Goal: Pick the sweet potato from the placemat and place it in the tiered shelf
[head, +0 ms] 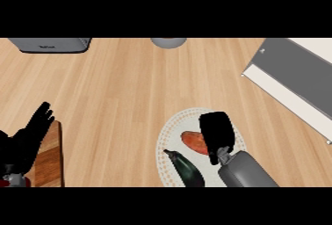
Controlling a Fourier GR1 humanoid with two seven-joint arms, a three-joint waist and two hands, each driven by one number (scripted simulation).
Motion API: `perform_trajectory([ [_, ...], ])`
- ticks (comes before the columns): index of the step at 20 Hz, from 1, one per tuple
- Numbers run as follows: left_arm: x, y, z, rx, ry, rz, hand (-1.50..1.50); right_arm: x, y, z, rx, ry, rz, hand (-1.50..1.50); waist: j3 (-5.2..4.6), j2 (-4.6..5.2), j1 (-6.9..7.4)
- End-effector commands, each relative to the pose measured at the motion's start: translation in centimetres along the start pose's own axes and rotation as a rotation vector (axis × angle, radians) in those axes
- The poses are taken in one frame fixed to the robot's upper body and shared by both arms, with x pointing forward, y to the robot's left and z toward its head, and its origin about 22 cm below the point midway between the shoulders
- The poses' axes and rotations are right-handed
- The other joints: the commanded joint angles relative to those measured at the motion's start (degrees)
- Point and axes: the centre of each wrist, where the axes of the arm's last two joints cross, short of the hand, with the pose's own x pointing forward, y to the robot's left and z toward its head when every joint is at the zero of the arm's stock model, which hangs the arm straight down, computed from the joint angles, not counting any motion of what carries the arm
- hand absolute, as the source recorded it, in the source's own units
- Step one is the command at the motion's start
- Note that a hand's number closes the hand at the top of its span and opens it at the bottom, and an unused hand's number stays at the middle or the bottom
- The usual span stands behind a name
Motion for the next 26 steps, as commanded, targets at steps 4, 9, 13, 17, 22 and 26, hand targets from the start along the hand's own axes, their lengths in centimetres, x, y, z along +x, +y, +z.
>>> perform_trajectory([
  [4,0.3,1.0,-0.3,0.003,-0.001,0.008,0.00,-6.4,-4.5,-2.5,-0.145,0.406,-0.312,1.50,0.21,0.29,-0.90],
  [9,-1.0,0.6,0.2,0.016,0.000,-0.006,0.00,-7.7,-9.3,-2.6,-0.281,0.532,-0.434,1.50,0.16,0.20,-0.30],
  [13,0.3,0.0,-1.5,0.005,-0.005,-0.002,0.00,-5.9,-12.2,-0.4,-0.372,0.554,-0.502,1.50,0.15,0.27,-0.63],
  [17,-1.5,-0.4,-0.3,0.011,0.008,0.021,0.00,-8.2,-15.8,3.5,-0.432,0.539,-0.602,1.50,0.14,0.05,-0.99],
  [22,-0.2,0.9,-0.6,0.019,0.012,-0.010,0.00,-7.9,-18.8,9.0,-0.570,0.516,-0.800,1.50,0.15,-0.09,-1.17],
  [26,0.3,-0.1,-1.3,0.004,0.016,0.003,0.00,-7.1,-20.6,12.1,-0.646,0.527,-0.821,1.50,0.14,0.08,-0.72],
])
